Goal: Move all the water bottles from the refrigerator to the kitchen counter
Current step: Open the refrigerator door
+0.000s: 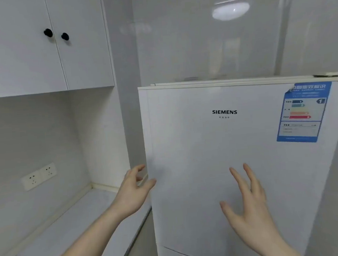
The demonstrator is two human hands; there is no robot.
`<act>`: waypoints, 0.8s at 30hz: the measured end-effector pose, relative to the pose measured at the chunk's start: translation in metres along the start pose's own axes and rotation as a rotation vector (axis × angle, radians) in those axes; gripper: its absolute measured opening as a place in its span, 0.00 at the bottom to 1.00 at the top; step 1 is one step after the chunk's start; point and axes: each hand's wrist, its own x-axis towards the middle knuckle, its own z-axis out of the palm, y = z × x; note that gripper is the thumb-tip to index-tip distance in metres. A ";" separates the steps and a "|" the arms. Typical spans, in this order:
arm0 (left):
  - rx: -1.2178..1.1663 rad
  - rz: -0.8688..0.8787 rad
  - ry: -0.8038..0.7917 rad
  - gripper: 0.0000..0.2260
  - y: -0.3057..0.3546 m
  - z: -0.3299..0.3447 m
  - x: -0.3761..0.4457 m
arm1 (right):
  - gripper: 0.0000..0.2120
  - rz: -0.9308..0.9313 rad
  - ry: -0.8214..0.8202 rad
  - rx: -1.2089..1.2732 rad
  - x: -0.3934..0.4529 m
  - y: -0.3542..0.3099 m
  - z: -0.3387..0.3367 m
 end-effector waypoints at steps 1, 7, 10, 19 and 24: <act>-0.013 0.005 0.035 0.30 -0.002 0.001 0.010 | 0.44 -0.017 0.011 -0.011 0.005 0.000 0.003; -0.171 -0.031 -0.056 0.37 -0.021 0.009 0.092 | 0.50 0.040 0.120 -0.157 0.049 0.007 0.040; -0.276 -0.021 -0.075 0.34 -0.028 0.015 0.113 | 0.52 0.113 0.120 -0.192 0.056 0.020 0.061; -0.440 -0.078 -0.130 0.23 -0.038 0.030 0.157 | 0.56 0.149 0.124 -0.364 0.060 0.033 0.096; -0.375 -0.078 -0.050 0.21 -0.038 0.048 0.156 | 0.56 0.183 0.090 -0.402 0.063 0.028 0.101</act>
